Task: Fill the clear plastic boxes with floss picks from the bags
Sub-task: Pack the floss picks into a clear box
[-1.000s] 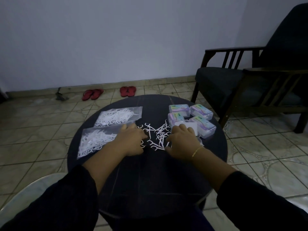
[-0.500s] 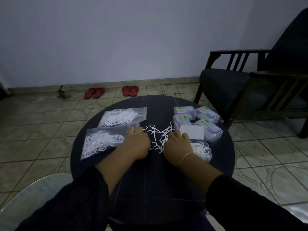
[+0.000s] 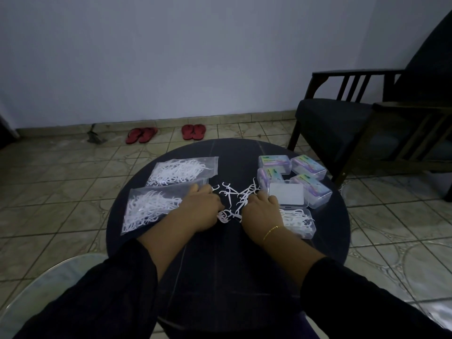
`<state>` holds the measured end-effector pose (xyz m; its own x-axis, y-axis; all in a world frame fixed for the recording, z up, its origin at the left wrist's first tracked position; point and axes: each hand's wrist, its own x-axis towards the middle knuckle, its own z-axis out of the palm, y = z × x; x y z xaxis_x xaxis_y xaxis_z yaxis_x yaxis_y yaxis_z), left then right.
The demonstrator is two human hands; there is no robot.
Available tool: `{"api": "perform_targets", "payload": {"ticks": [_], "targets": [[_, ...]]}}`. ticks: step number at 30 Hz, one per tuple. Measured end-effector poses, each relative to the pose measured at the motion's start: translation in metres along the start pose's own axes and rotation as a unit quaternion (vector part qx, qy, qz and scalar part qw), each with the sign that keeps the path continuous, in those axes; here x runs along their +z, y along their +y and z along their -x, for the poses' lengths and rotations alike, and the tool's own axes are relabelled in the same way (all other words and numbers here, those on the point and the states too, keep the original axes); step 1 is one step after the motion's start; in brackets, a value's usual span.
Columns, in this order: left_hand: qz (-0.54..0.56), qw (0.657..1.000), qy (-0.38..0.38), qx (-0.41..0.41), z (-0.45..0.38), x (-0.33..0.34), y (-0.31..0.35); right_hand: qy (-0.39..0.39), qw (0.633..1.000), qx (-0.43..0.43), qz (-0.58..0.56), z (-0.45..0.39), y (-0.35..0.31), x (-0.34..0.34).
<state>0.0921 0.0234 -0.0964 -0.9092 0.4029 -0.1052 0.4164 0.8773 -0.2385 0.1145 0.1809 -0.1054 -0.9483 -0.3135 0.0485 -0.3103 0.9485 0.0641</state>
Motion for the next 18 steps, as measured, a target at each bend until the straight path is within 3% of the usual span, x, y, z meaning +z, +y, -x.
{"api": "perform_targets", "payload": {"ticks": [11,18], "targets": [[0.022,0.998,0.053,-0.010,-0.001,0.001,0.001,-0.007,0.998,0.050,-0.032,0.001,0.006,-0.002],[0.071,0.995,0.064,-0.040,-0.003,-0.012,0.003,-0.005,0.987,0.072,-0.143,0.001,0.032,-0.024]]}}
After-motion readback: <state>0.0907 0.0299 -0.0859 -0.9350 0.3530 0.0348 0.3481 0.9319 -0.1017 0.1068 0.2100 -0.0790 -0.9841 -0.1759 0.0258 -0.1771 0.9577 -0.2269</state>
